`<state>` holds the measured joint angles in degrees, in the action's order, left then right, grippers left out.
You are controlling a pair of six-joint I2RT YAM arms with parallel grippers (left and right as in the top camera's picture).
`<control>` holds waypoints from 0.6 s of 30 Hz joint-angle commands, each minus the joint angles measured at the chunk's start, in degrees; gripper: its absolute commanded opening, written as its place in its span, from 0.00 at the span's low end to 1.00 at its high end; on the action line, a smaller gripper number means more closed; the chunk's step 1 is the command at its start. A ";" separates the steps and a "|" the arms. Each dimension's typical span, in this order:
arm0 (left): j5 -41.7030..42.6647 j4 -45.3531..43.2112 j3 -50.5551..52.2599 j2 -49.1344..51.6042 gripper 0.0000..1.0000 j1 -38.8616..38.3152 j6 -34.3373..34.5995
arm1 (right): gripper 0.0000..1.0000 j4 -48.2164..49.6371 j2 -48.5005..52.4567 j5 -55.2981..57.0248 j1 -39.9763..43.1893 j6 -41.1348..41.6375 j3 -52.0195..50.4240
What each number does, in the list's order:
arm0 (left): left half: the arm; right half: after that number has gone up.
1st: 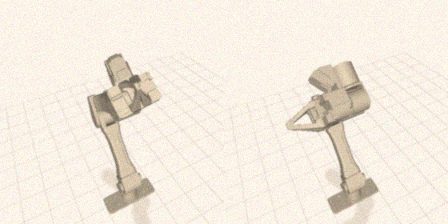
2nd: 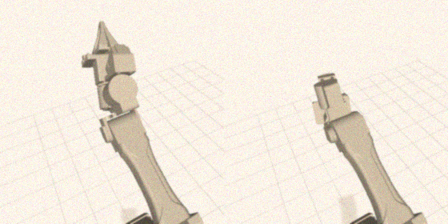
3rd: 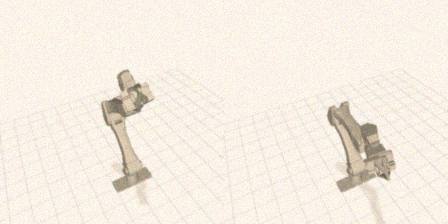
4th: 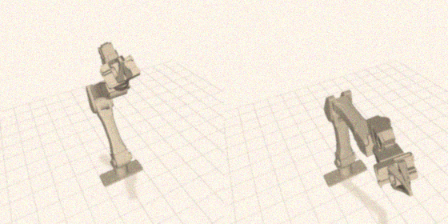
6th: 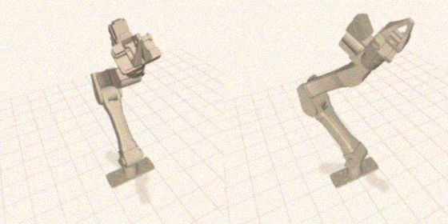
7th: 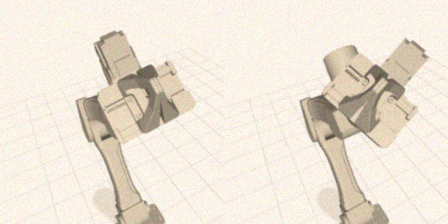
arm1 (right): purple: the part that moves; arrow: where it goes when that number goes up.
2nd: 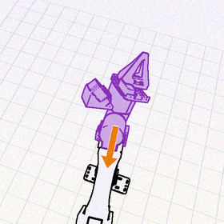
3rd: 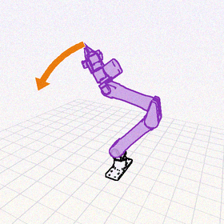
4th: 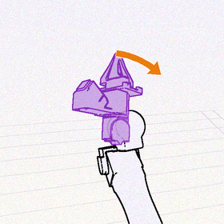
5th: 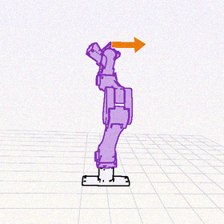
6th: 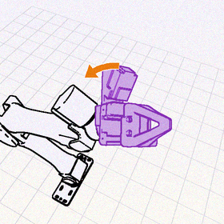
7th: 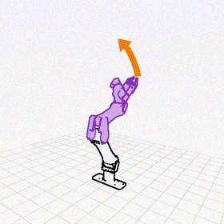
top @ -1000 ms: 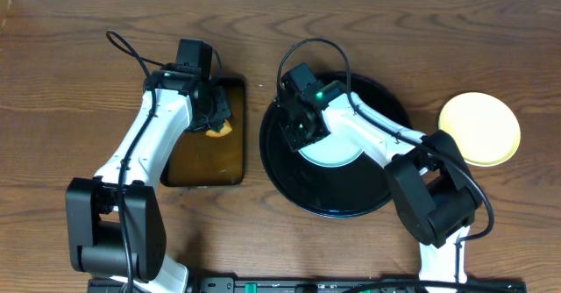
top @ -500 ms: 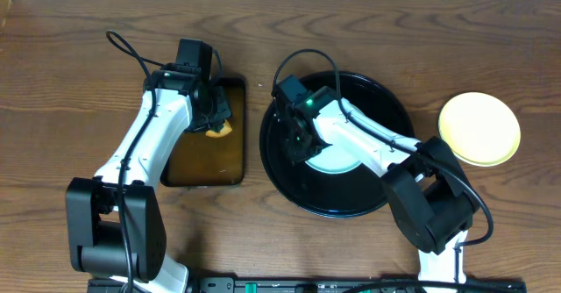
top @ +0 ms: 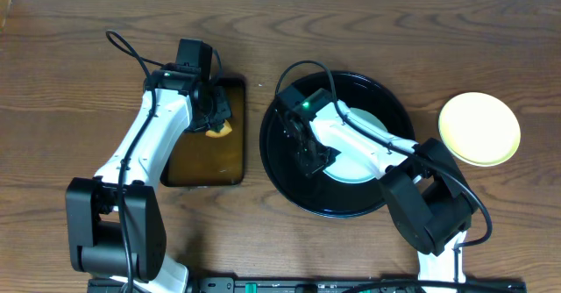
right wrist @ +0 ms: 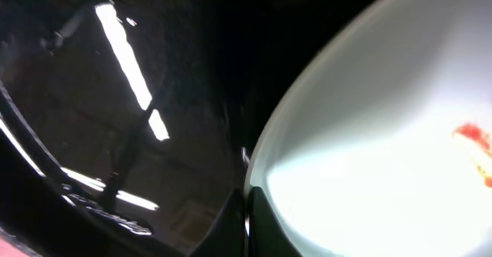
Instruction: Clean dirty plates on tray and stack at the side
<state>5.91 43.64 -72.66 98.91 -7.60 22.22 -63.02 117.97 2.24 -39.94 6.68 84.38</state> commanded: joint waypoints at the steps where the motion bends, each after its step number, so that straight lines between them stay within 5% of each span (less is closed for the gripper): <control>1: 0.33 0.26 0.24 0.24 0.13 -0.09 -0.55 | 0.01 -1.68 -0.66 3.87 -0.59 -4.50 -0.13; 7: 0.33 0.22 0.24 0.24 0.13 -0.09 -0.55 | 0.01 -1.92 -0.66 12.00 -1.05 -13.73 -0.13; 18: 0.33 0.24 0.24 0.24 0.13 -0.09 -0.55 | 0.01 3.72 -0.66 20.24 -4.55 -16.41 -0.13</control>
<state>5.91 43.64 -72.66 98.91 -7.60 22.22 -59.59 117.97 19.22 -43.33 -8.23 84.36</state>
